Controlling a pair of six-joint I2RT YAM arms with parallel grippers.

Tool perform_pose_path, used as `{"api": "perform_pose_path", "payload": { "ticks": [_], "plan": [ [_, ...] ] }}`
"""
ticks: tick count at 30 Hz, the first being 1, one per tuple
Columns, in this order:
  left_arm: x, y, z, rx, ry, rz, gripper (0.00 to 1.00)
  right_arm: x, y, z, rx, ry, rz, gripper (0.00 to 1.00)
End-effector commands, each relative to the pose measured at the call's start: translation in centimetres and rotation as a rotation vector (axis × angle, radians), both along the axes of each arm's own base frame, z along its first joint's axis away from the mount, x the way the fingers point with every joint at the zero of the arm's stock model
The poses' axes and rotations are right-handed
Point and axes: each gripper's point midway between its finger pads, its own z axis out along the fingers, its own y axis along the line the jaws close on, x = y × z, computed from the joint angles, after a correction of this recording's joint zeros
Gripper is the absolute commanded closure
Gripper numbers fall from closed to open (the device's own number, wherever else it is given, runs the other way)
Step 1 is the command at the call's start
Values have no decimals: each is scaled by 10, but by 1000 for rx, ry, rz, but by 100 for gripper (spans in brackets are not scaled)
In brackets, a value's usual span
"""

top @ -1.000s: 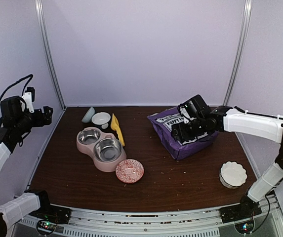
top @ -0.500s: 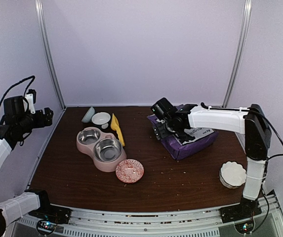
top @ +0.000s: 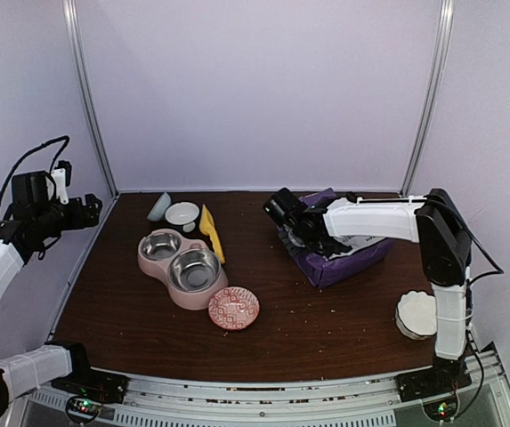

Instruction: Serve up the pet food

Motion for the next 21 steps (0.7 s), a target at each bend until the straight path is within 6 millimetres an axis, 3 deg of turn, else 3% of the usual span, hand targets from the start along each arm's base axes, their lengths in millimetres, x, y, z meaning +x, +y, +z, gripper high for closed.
{"api": "perform_pose_path", "payload": {
  "ticks": [1, 5, 11, 17, 21],
  "plan": [
    [7, -5, 16, -14, -41, -28, 2, -8, -4, 7, 12, -8, 45, 100],
    [5, -10, 17, -26, -51, -55, 2, -39, 5, 8, 35, 2, 167, 100],
    [-1, -7, 24, -16, -78, -39, 2, -115, 19, 7, 81, 48, 346, 100],
    [-5, -16, 31, -24, -127, -86, 2, -185, 10, -8, 135, 101, 385, 100],
    [-9, -40, 33, -85, -134, -144, 6, -209, -3, -10, 173, 107, 382, 100]
  ]
}}
